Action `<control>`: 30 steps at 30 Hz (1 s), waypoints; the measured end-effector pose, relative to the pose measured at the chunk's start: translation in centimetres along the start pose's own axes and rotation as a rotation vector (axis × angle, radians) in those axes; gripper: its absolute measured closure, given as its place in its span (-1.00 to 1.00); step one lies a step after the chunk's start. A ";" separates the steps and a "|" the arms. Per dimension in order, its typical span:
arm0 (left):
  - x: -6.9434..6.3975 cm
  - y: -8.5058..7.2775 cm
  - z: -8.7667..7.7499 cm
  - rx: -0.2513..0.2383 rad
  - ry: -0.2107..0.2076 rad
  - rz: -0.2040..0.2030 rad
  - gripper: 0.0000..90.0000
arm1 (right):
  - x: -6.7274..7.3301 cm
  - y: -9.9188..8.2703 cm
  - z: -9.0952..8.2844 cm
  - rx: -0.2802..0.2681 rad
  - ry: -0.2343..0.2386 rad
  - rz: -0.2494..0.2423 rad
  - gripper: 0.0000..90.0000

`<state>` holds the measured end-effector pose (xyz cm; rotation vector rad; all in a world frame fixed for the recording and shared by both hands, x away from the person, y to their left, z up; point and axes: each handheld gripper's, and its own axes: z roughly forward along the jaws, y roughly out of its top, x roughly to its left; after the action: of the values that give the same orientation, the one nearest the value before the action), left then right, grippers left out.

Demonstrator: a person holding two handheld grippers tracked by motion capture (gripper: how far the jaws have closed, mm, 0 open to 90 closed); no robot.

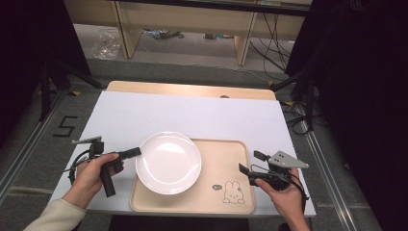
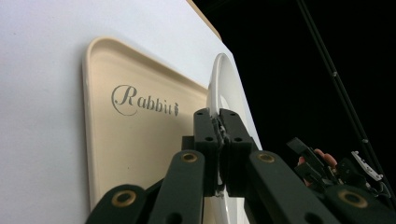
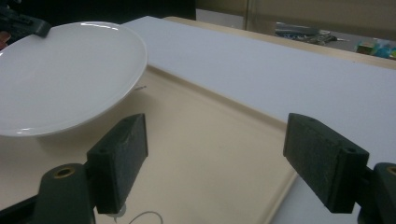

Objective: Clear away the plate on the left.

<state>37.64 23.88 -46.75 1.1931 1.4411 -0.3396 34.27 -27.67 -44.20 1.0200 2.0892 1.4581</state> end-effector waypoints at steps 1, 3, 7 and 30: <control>0.0 0.0 0.0 0.006 0.004 -0.004 0.92 | 0.0 0.0 0.0 0.000 0.001 -0.001 -0.49; 0.0 -0.1 0.2 0.002 -0.004 0.005 0.92 | 0.0 0.0 0.0 -0.001 0.001 -0.001 -0.49; -0.1 -0.1 0.5 0.006 -0.002 0.008 0.92 | 0.0 0.0 0.0 0.000 0.002 -0.001 -0.49; 0.1 -0.4 1.7 0.038 0.038 0.013 0.94 | 0.0 0.0 0.0 0.001 0.003 0.000 -0.49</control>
<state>38.32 22.40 -47.46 1.2451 1.4648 -0.3381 34.29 -27.69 -44.23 1.0189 2.0914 1.4597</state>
